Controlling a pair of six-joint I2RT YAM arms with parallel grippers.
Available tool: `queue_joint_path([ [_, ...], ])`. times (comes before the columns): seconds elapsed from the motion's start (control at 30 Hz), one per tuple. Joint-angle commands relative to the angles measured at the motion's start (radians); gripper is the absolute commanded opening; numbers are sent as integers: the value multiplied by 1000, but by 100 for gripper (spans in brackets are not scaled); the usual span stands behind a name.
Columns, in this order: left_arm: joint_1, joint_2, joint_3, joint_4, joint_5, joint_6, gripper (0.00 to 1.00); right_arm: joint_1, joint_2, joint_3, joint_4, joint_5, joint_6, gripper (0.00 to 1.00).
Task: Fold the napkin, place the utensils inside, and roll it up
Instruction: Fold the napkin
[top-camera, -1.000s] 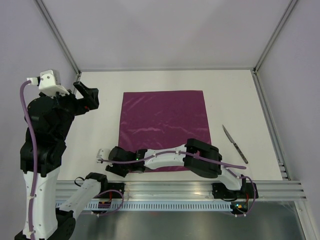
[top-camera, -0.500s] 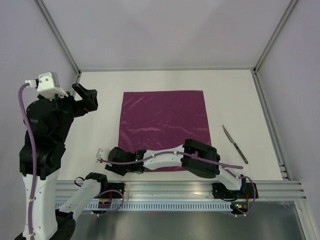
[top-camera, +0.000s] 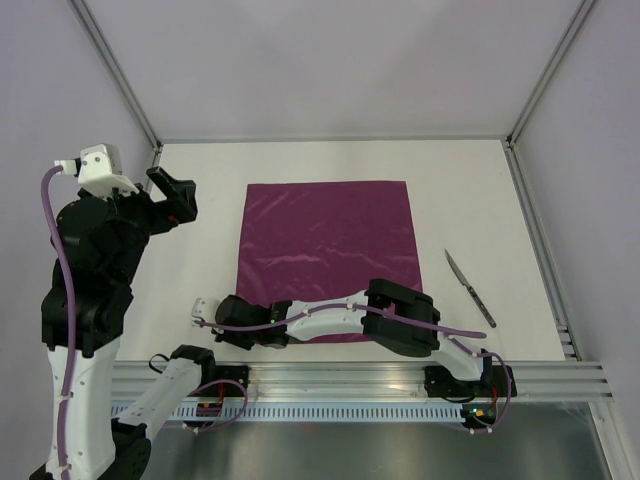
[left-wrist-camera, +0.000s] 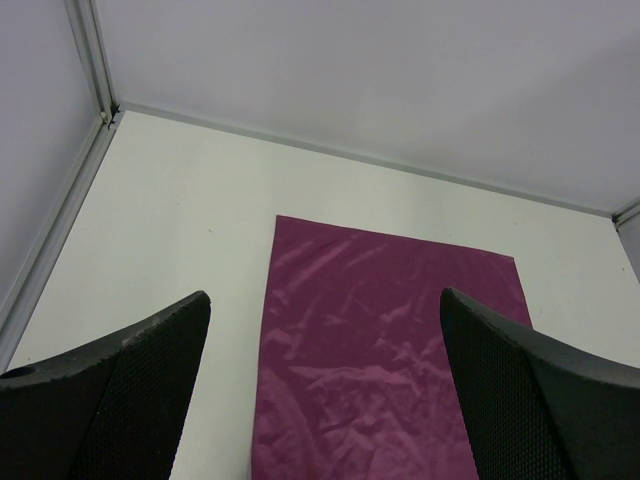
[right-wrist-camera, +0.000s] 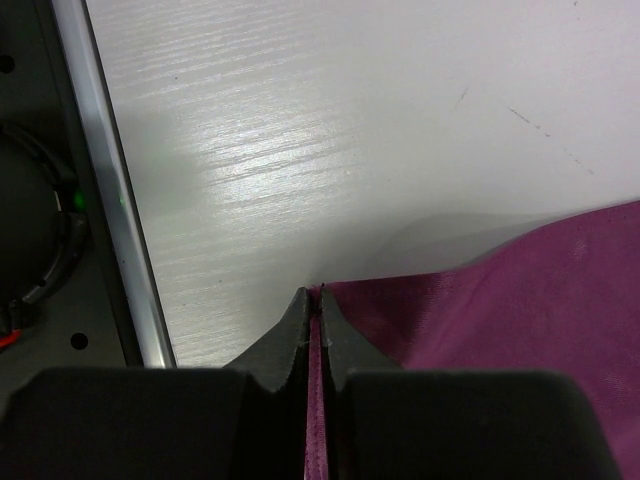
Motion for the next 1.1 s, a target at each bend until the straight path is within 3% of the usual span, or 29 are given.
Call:
queue_joint_path([
  [0.0, -3, -9, -3, 7, -8, -4, 100, 4, -15, 31, -50, 22, -16, 6],
  [0.63, -3, -14, -20, 21, 1, -15, 100, -5, -158, 35, -63, 43, -27, 0],
  [1.07, -3, -20, -118, 84, 31, -11, 100, -137, -247, -35, -90, 107, -70, 0],
])
